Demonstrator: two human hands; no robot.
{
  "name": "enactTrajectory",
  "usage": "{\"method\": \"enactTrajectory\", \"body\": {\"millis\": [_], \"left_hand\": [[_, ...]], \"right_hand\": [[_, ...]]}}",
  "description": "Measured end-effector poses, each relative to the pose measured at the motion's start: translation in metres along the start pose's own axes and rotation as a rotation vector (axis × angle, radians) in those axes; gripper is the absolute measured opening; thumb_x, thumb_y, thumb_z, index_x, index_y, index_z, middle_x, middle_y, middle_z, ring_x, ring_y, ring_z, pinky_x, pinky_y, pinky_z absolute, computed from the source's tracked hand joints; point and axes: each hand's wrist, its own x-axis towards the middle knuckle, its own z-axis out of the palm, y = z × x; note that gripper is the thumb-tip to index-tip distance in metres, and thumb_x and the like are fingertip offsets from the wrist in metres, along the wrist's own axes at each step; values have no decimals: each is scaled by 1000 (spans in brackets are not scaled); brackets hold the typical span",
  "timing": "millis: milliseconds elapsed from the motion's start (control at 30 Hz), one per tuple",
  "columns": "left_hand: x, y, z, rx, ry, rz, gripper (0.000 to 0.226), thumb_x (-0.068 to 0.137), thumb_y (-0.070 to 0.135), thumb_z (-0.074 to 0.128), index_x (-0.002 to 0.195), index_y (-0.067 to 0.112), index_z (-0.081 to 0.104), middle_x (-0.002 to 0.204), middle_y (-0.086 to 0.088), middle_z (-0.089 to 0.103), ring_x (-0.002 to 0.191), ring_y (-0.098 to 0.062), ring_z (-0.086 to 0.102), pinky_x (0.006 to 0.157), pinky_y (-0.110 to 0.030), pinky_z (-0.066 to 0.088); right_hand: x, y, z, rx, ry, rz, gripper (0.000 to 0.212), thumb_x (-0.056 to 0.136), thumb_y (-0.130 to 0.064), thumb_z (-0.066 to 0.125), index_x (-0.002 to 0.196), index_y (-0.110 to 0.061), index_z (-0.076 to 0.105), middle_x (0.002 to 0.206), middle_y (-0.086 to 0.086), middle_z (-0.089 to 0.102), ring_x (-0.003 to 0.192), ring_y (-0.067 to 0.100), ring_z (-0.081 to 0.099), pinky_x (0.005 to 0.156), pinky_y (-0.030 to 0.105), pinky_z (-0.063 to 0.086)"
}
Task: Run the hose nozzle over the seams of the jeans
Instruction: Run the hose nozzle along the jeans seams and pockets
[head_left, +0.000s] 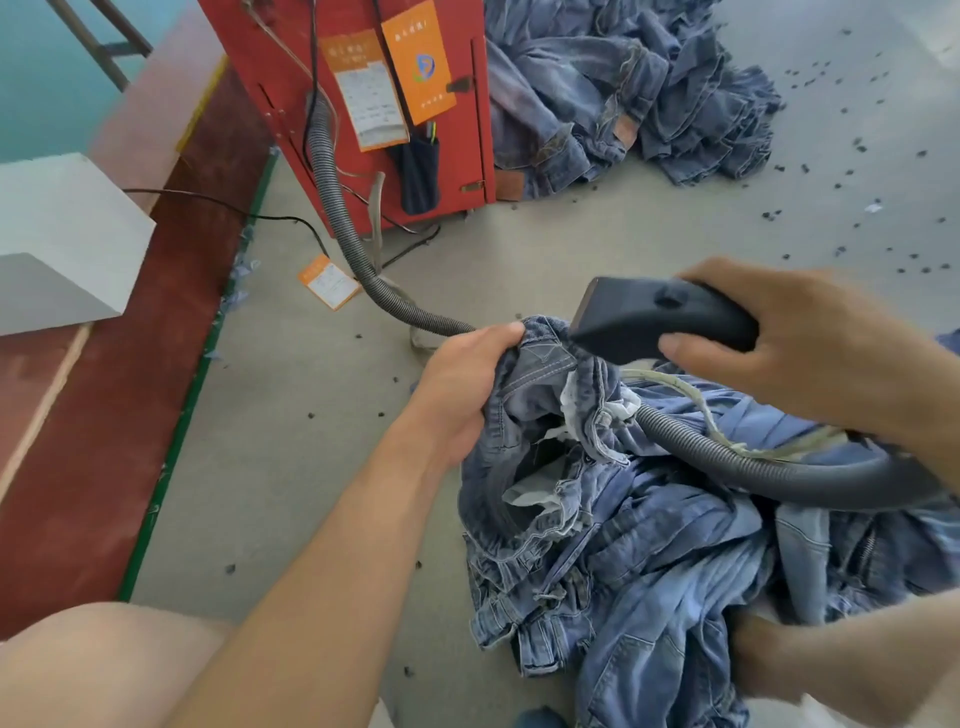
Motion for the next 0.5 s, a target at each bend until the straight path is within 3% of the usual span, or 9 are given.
{"method": "enactTrajectory", "body": {"millis": [167, 333, 433, 500], "left_hand": [[-2, -1, 4, 71, -53, -54, 41, 101, 22, 56, 117, -15, 64, 118, -36, 67, 103, -42, 70, 100, -58, 52], [0, 2, -1, 14, -24, -17, 35, 108, 22, 51, 113, -7, 70, 113, -29, 72, 96, -34, 72, 87, -44, 62], [0, 3, 2, 6, 70, -7, 29, 107, 24, 56, 104, 0, 73, 109, -27, 74, 90, -32, 73, 86, -45, 63], [-1, 3, 4, -29, 85, -27, 33, 107, 21, 55, 112, -8, 70, 114, -32, 71, 94, -36, 71, 91, -50, 61]], "right_hand": [[6, -11, 18, -138, -93, 19, 37, 80, -71, 46, 107, -48, 54, 65, -15, 63, 60, -2, 60, 51, 32, 50], [4, -12, 26, -87, 22, 51, 26, 88, -61, 54, 107, -43, 54, 69, -18, 61, 54, 2, 56, 50, 27, 40], [1, -8, 16, -31, 107, 91, 25, 87, -59, 57, 107, -44, 55, 66, -15, 61, 54, 3, 56, 50, 26, 40], [-1, -7, 6, -16, 30, 96, 24, 86, -60, 58, 103, -44, 56, 70, -17, 64, 54, 4, 59, 49, 26, 39]]}}
